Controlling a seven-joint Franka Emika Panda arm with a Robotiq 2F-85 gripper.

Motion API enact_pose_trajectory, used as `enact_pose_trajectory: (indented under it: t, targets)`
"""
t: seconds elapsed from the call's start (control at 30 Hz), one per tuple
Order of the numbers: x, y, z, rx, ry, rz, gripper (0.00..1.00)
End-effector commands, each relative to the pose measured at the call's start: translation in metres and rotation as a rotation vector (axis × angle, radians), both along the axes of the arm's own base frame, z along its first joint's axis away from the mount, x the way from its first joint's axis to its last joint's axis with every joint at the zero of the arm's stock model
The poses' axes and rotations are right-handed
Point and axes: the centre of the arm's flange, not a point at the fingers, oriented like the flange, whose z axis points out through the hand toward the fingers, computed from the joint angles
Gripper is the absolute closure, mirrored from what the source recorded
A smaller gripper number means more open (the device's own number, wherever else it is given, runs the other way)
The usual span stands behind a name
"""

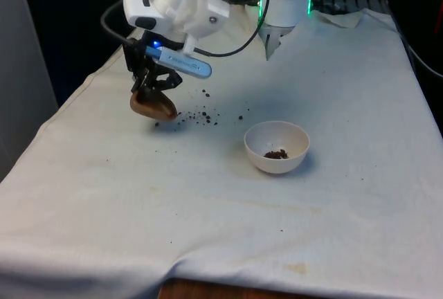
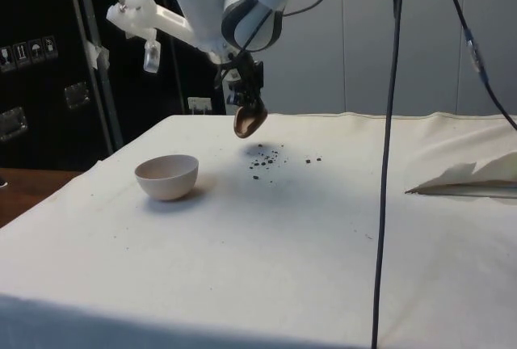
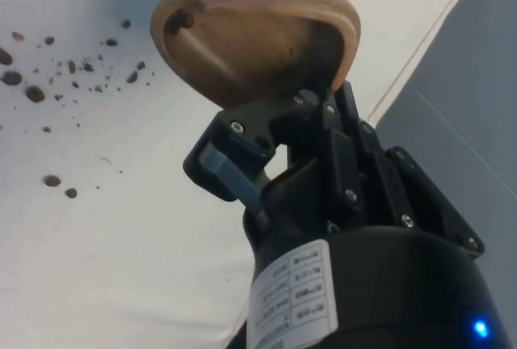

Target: Pour the coffee beans from the cup into the bowl.

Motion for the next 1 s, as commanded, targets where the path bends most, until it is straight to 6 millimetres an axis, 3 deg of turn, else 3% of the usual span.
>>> enact_pose_trajectory:
  t: [0.0,0.97]
  targets:
    - [0.000,-0.002,-0.002,0.022,-0.012,0.005,1.00]
    - [0.004,-0.005,-0.012,0.160,-0.073,0.001,1.00]
